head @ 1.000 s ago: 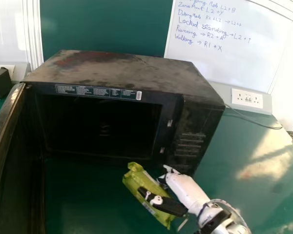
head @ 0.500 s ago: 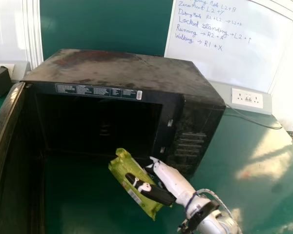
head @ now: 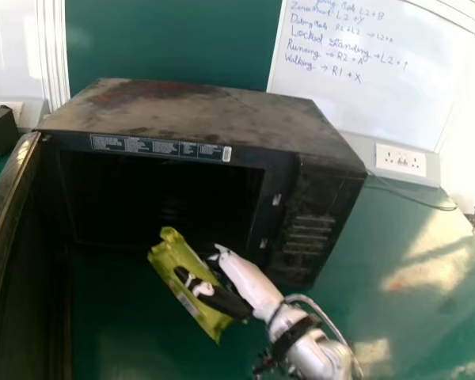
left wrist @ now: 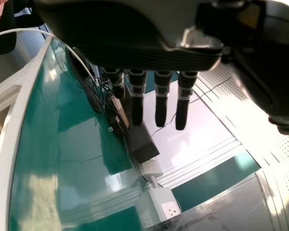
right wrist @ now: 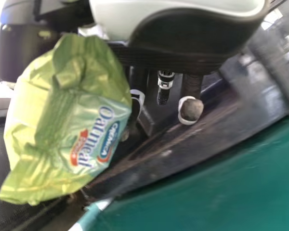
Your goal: Put biscuit inside oven
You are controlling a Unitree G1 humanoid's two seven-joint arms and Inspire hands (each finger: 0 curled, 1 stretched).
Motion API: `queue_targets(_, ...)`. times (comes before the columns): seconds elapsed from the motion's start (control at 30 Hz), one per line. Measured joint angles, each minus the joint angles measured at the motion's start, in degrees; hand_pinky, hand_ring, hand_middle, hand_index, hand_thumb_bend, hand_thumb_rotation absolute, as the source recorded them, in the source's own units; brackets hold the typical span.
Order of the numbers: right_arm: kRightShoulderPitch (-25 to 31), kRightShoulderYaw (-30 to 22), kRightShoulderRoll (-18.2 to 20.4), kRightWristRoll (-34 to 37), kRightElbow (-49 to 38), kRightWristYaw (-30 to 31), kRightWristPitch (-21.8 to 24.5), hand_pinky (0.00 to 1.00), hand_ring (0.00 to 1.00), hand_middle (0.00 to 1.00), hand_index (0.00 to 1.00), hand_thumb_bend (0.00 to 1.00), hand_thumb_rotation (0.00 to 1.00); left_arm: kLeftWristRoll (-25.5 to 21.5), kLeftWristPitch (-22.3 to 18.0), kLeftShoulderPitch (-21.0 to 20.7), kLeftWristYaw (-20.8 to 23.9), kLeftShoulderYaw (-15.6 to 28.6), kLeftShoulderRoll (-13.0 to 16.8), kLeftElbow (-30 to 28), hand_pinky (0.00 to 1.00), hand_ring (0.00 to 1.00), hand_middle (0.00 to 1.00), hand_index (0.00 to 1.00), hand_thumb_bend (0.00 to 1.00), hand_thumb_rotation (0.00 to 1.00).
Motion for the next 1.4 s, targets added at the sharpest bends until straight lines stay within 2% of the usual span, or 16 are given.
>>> queue_targets(0.2, -2.7, 0.8, 2.8, 0.5, 4.8, -1.7, -0.1, 0.01, 0.04, 0.08, 0.11, 0.55, 0.0, 0.1, 0.5, 0.4, 0.8, -0.6, 0.0, -0.1, 0.79, 0.86, 0.89, 0.84, 0.57, 0.65)
queue_targets(0.6, -11.2, 2.5, 5.0, -1.3, 16.3, -5.2, -0.2, 0.01, 0.04, 0.08, 0.11, 0.55, 0.0, 0.1, 0.0, 0.5, 1.1, -0.8, 0.0, 0.5, 0.74, 0.83, 0.89, 0.87, 0.58, 0.74)
queue_targets(0.9, -18.5, 3.4, 6.2, -2.0, 25.7, -7.3, -1.7, 0.01, 0.04, 0.08, 0.11, 0.57, 0.0, -0.4, 0.0, 0.6, 1.1, -1.0, 0.0, 0.6, 0.81, 0.88, 0.9, 0.87, 0.59, 0.77)
queue_targets(1.4, -29.9, 4.0, 7.2, -3.4, 44.7, -13.1, -4.5, 0.01, 0.04, 0.08, 0.11, 0.57, 0.0, -1.0, 0.6, 0.8, 1.4, -1.5, -0.1, 0.6, 0.73, 0.83, 0.87, 0.84, 0.61, 0.75)
